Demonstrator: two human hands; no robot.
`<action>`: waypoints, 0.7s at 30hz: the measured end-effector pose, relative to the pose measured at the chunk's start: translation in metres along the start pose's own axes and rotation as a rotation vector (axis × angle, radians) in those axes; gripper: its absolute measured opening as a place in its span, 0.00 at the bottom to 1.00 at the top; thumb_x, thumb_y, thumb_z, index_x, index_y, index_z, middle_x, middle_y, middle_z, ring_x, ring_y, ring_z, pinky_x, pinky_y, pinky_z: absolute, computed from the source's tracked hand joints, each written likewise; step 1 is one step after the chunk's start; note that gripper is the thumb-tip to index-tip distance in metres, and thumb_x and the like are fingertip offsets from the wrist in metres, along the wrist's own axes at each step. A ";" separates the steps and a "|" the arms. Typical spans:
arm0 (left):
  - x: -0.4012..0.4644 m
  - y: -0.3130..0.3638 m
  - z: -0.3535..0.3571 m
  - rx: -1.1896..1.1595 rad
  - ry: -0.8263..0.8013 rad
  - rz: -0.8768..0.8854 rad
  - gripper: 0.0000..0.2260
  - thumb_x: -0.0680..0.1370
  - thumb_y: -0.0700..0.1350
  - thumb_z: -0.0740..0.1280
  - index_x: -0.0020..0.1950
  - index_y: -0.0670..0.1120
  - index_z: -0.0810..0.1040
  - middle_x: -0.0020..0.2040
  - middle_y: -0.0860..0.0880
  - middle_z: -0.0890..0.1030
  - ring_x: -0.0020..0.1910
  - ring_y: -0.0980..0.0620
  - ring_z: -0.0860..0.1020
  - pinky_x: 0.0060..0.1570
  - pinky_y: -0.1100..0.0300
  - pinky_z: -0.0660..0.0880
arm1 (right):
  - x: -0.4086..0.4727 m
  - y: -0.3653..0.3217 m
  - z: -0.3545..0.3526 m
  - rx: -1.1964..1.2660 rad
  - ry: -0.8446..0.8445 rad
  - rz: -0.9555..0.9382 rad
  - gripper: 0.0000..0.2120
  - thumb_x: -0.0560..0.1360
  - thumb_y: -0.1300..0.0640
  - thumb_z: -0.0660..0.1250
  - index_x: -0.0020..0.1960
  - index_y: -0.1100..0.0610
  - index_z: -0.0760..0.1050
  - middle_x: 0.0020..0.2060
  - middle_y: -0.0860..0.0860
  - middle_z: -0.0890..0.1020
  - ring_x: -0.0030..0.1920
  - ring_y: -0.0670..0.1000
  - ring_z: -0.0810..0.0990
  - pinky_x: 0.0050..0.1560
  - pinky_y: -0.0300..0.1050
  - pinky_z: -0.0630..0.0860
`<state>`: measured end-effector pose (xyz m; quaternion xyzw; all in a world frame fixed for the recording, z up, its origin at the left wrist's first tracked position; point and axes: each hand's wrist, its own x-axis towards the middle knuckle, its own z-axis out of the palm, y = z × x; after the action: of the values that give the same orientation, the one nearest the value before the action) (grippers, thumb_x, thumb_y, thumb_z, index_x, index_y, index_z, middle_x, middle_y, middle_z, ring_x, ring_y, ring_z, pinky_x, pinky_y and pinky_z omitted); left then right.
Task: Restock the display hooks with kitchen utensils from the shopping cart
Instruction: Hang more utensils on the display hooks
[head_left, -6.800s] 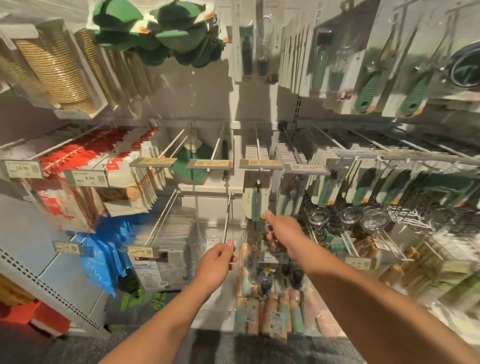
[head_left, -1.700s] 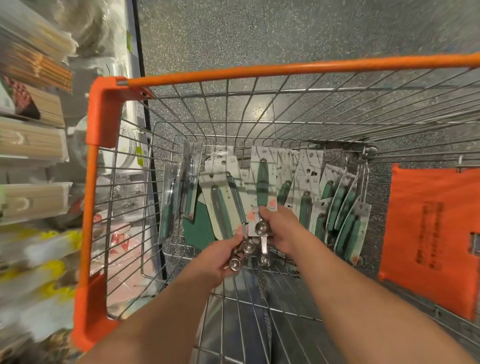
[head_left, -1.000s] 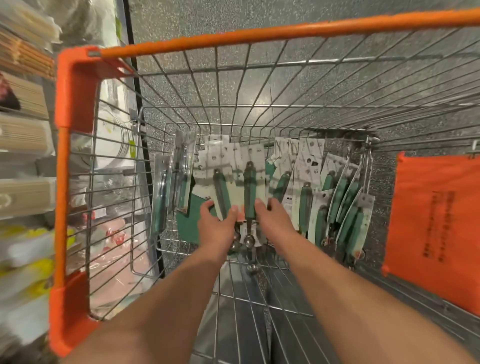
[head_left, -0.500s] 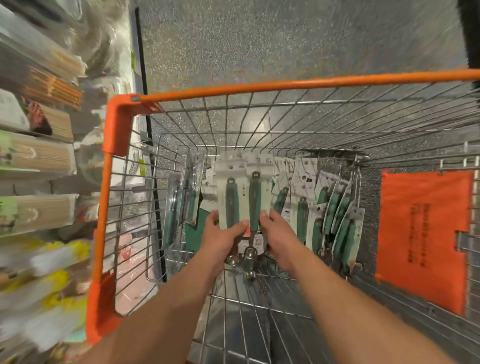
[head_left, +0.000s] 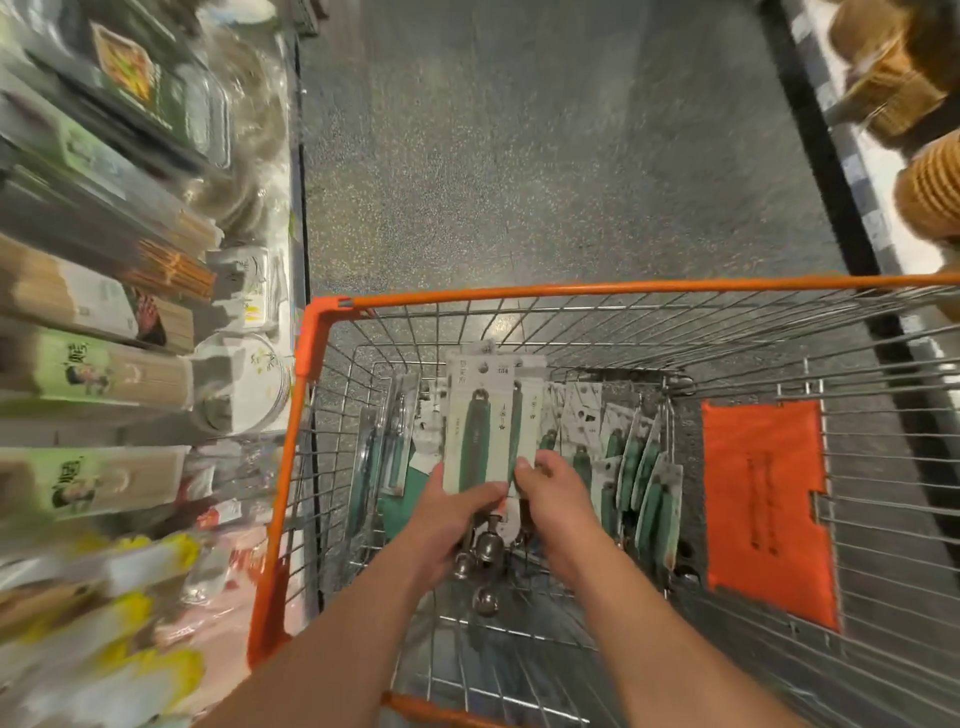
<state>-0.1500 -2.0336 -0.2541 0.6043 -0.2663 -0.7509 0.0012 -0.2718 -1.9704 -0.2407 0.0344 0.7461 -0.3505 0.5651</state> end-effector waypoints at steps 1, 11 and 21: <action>-0.005 0.000 0.001 0.008 0.000 0.008 0.29 0.71 0.39 0.80 0.69 0.45 0.72 0.53 0.38 0.87 0.49 0.39 0.87 0.50 0.42 0.84 | -0.004 -0.001 -0.003 -0.020 0.006 -0.026 0.16 0.83 0.49 0.64 0.68 0.54 0.74 0.61 0.54 0.83 0.56 0.54 0.83 0.59 0.55 0.81; -0.082 0.008 0.029 -0.129 0.118 0.281 0.35 0.63 0.50 0.83 0.68 0.47 0.76 0.54 0.44 0.87 0.54 0.42 0.86 0.60 0.39 0.80 | -0.077 -0.042 -0.039 -0.023 -0.097 -0.236 0.06 0.85 0.58 0.63 0.54 0.55 0.80 0.47 0.53 0.88 0.42 0.52 0.87 0.41 0.49 0.83; -0.192 -0.041 0.009 -0.526 0.558 0.552 0.21 0.75 0.35 0.76 0.66 0.44 0.78 0.52 0.41 0.87 0.50 0.40 0.86 0.53 0.40 0.83 | -0.164 -0.048 -0.004 -0.255 -0.465 -0.460 0.08 0.86 0.61 0.59 0.54 0.58 0.77 0.40 0.53 0.86 0.33 0.47 0.84 0.28 0.41 0.77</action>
<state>-0.0932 -1.9327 -0.0957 0.6688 -0.2072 -0.5735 0.4253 -0.2374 -1.9482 -0.0744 -0.2862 0.6233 -0.3712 0.6260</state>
